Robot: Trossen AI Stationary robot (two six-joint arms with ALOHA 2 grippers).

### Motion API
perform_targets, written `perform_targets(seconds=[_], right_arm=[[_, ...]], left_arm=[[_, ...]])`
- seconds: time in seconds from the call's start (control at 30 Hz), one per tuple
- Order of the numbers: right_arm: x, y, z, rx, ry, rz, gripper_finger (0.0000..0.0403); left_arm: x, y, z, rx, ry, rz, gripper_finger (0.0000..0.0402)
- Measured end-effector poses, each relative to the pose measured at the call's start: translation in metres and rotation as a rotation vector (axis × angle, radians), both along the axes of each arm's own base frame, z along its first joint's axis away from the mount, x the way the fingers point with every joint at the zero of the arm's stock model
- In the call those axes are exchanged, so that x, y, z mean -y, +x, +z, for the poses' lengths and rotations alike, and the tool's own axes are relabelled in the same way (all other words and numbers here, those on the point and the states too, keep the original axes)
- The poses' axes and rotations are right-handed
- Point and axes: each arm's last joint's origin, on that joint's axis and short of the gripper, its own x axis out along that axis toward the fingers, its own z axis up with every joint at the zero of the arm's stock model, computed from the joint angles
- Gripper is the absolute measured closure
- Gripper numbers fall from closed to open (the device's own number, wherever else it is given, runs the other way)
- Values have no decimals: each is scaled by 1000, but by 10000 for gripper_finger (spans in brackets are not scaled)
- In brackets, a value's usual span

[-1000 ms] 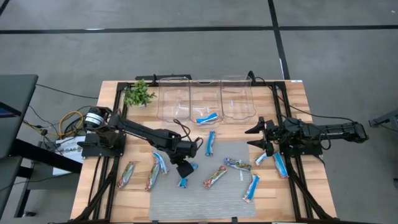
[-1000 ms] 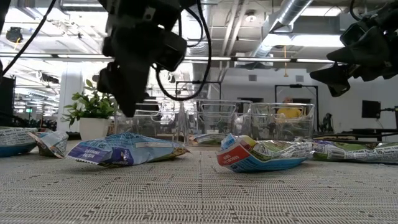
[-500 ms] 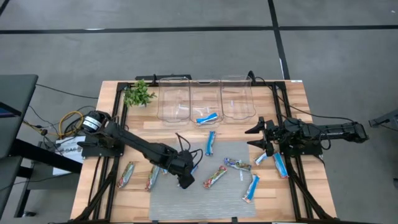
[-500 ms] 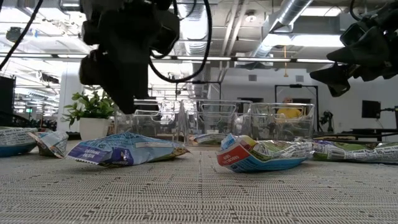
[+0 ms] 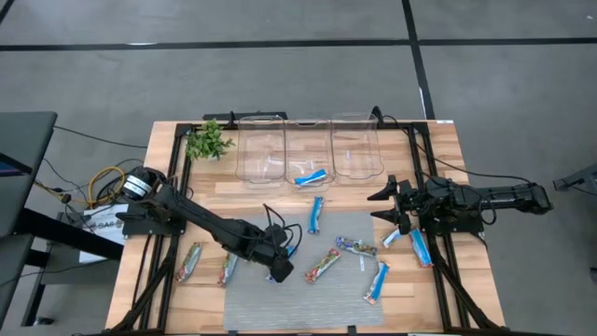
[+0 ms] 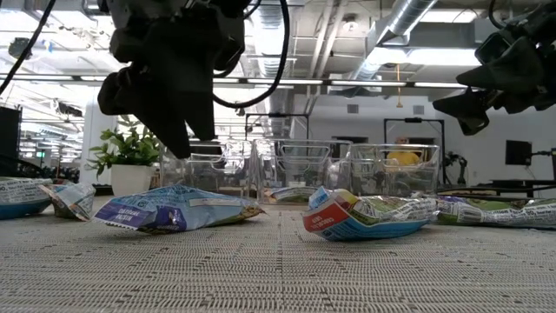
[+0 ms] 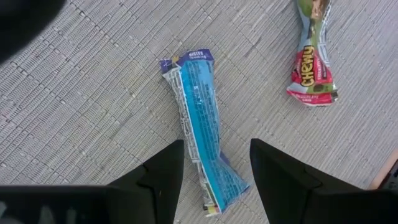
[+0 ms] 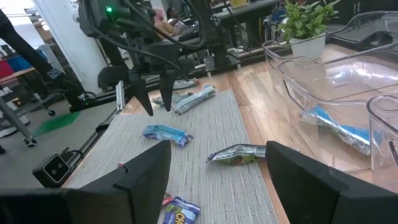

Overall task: Pick and place Granola Bars by type
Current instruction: Put the blue granola bar into the right transparent bin

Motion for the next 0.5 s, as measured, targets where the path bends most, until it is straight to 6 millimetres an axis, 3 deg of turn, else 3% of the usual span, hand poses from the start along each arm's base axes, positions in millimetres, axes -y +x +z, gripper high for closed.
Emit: perform_targets(seconds=[0.5], right_arm=[[0, 1, -2, -17, 0, 0, 148]], left_arm=[[14, 15, -33, -43, 1, -48, 226]])
